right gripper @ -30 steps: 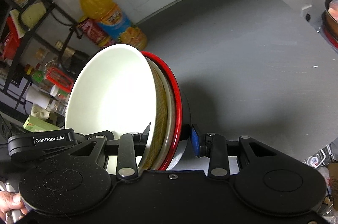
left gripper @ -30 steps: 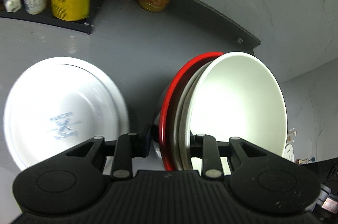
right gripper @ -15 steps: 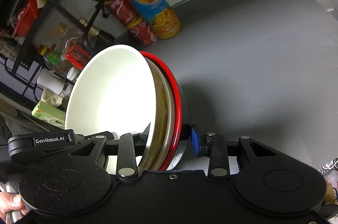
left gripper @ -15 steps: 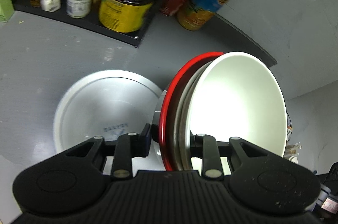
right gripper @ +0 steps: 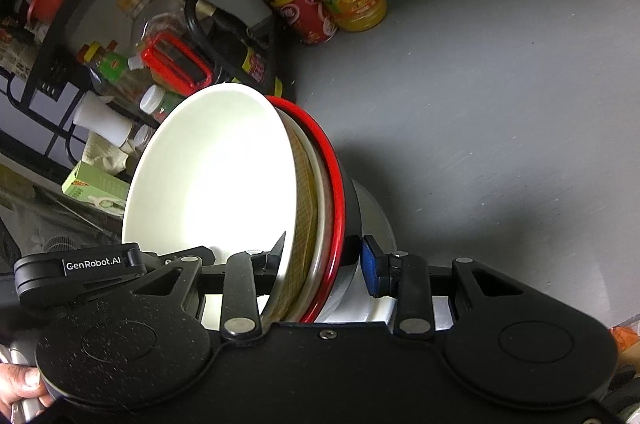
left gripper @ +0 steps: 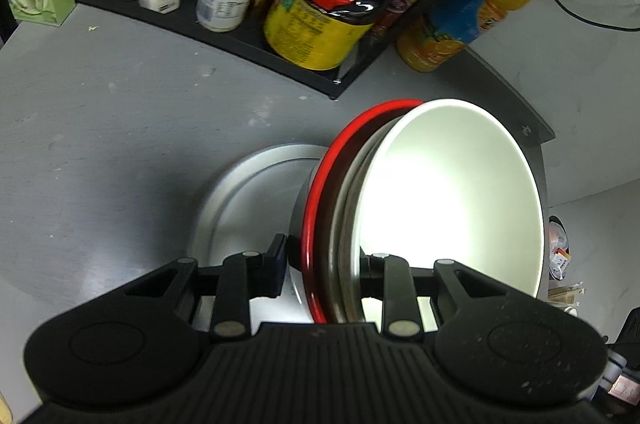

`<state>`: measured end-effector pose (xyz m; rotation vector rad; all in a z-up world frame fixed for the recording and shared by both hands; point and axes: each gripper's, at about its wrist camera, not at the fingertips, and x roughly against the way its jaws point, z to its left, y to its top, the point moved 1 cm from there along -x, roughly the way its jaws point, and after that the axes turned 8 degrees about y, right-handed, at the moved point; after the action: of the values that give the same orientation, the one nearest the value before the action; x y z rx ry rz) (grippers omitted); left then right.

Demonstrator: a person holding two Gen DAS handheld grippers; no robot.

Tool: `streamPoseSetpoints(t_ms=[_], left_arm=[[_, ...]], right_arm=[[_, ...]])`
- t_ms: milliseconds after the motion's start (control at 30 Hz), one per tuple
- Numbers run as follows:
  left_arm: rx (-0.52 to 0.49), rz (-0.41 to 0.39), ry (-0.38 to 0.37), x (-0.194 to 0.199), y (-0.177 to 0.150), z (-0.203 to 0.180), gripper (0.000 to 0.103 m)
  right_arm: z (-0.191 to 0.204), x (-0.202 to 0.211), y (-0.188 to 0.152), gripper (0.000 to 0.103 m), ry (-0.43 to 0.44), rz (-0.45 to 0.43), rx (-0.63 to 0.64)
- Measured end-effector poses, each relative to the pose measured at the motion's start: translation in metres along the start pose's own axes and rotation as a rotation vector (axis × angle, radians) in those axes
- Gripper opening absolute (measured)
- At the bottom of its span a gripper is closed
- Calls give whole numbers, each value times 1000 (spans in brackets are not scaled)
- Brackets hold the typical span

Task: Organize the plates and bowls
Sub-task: 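Lower the bowl stack onto the 'BAKERY' plate with both grippers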

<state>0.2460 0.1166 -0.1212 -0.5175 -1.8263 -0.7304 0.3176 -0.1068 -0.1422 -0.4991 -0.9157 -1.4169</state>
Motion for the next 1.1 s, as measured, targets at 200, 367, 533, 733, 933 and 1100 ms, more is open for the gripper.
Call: streamPoseSetpoints(t_ms=[200,367,533,733,933,1100], left_arm=[[2,23,7,-7,1,16,27],[4,49,15,-19,1,25,27],[-1,69,13,-29,3,31,27],[-12,83,3,-34,4,35,27],[-54,84,-9,-36,6,35,28],[-78,92,-37,-38,9,35,30]], right_arm=[[4,-13,-8,34,-9,24,-11],[3,-24,-14,34,-22,40,-33],[5,-28,-17,34,-36,42,-43],[5,-29,-19,34,-47,39,-54],[6,-30,-20,34,-57,21,-56],[4,-30,-22,36,-56,2,-81]])
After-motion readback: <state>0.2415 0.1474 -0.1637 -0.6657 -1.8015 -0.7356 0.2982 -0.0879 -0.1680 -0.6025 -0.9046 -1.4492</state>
